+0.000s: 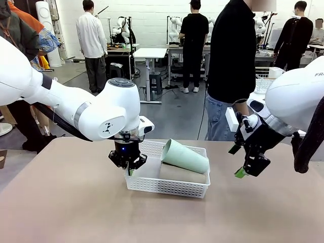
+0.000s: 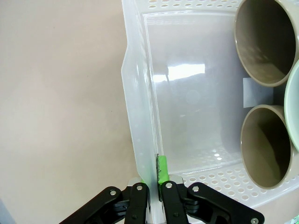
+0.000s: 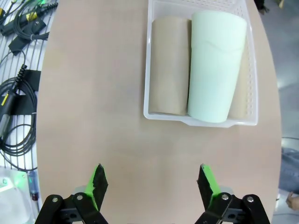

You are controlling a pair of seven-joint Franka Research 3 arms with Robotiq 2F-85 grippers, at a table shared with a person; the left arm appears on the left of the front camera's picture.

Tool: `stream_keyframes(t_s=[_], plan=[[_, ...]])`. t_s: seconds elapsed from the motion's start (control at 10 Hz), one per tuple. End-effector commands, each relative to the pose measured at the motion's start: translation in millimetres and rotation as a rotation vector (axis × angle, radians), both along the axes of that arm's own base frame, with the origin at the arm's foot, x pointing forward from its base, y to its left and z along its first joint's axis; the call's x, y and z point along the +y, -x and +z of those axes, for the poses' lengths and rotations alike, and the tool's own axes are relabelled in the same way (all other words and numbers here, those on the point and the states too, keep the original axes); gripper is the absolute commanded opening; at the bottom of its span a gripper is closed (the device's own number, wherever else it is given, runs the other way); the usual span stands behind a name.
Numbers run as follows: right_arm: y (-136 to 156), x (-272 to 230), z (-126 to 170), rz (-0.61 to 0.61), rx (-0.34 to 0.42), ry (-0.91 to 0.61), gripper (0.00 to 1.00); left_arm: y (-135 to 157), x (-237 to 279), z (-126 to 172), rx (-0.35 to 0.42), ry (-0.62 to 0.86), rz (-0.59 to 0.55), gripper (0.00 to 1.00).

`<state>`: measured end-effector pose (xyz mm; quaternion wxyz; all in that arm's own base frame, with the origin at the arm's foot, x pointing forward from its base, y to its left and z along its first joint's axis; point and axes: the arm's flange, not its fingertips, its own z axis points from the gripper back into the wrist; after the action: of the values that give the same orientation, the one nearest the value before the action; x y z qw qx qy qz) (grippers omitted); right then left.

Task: Clean and organize the cups into the basket.
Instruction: Pick up the Reusable plastic cup from the right side of the table and stack it inside the Organizing basket in the center of the table.

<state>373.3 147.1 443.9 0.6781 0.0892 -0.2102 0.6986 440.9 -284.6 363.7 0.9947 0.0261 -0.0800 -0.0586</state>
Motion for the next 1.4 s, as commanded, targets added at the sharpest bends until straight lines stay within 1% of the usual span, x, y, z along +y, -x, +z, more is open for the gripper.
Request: stream_keyframes(t_s=[0.0,0.1,0.2,0.3,0.4,0.5,0.6,0.7,0.8,1.0,1.1,1.3], plan=[[0.1,0.3,0.0,0.001,0.0,0.001,1.0,0.7,-1.5,0.9,-0.012,-0.013,-0.006,0.0],[-0.8,-26.0,18.6,0.024,0.041,-0.145,1.0,0.7,-1.5,0.9,-0.012,-0.013,-0.006,0.0],[-0.3,-56.3,32.0,0.028,0.035,-0.264,1.0,0.7,-1.5,0.9,-0.012,-0.013,-0.006,0.0],[0.8,-88.6,40.4,0.015,-0.005,-0.346,1.0,0.7,-1.5,0.9,-0.012,-0.013,-0.006,0.0],[5.6,-123.8,46.0,0.018,-0.005,-0.511,1.0,0.7,-1.5,0.9,-0.012,-0.013,-0.006,0.0],[11.9,-151.6,47.5,0.045,-0.004,-0.629,1.0,0.7,-1.5,0.9,-0.012,-0.013,-0.006,0.0],[17.3,-178.4,44.5,0.062,-0.015,-0.706,1.0,0.7,-1.5,0.9,-0.012,-0.013,-0.006,0.0],[20.7,-205.7,37.5,0.068,-0.024,-0.796,1.0,0.7,-1.5,0.9,-0.012,-0.013,-0.006,0.0],[22.7,-236.8,23.4,0.064,-0.043,-0.862,1.0,0.7,-1.5,0.9,-0.012,-0.013,-0.006,0.0],[19.6,-281.7,-14.4,-0.005,-0.06,-0.856,1.0,0.7,-1.5,0.9,-0.012,-0.013,-0.006,0.0],[19.7,-295.4,-29.9,-0.011,-0.056,-0.86,1.0,0.7,-1.5,0.9,-0.012,-0.013,-0.006,0.0],[20.9,-314.9,-46.0,-0.047,-0.037,-0.872,1.0,0.7,-1.5,0.9,-0.012,-0.013,-0.006,0.0]])
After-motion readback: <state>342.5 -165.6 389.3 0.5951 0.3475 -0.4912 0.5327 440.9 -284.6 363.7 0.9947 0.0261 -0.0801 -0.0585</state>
